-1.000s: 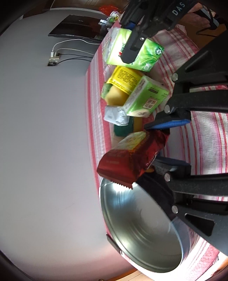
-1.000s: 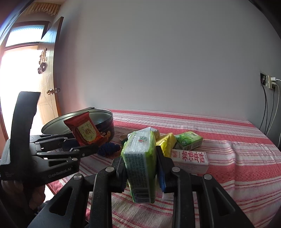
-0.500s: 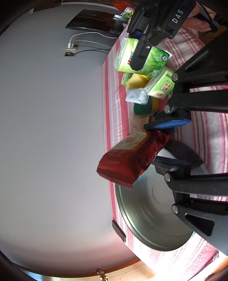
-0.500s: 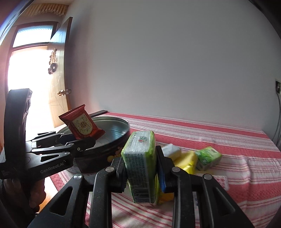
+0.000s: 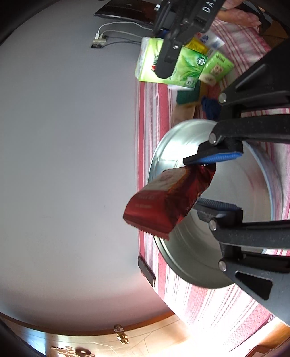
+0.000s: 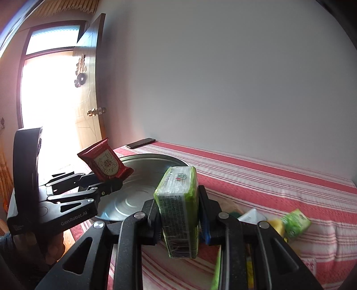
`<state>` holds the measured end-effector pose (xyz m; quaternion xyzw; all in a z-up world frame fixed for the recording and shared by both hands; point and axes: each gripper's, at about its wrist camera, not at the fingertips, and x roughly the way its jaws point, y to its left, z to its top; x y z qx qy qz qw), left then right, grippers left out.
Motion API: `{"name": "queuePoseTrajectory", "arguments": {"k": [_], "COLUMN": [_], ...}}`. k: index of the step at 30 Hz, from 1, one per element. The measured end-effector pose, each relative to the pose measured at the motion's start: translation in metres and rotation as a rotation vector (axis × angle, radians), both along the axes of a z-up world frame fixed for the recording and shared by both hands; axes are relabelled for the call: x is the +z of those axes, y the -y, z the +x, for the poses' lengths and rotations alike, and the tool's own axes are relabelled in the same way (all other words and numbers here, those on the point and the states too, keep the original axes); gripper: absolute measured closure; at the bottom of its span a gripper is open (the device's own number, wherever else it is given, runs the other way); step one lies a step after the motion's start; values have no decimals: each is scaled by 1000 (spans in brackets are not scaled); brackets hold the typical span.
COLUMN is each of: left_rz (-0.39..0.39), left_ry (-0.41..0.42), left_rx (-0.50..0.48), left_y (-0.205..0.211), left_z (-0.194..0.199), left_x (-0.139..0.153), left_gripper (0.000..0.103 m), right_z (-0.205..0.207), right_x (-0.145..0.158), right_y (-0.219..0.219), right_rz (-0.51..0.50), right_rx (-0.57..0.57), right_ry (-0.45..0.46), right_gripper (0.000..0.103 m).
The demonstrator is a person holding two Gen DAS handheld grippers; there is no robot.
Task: Organize objects
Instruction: 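Carry the red packet and green box over the silver tin with both tools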
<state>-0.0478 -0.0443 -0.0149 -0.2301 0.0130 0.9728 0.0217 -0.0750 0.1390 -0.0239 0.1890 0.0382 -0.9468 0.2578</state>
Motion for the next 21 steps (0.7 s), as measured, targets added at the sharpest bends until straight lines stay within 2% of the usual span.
{"name": "queuePoseTrajectory", "arguments": {"k": [14, 21], "left_rz": [-81, -85], "left_ry": [41, 74], "left_rx": [63, 86], "left_y": [27, 42], "left_z": [-26, -42], "left_x": [-4, -6], "left_gripper": [74, 74], "right_z": [-56, -81], "right_x": [0, -11], "right_y": [60, 79], "right_rz": [75, 119], "right_rx": [80, 94], "right_ry": [78, 120], "right_gripper": [73, 73]}}
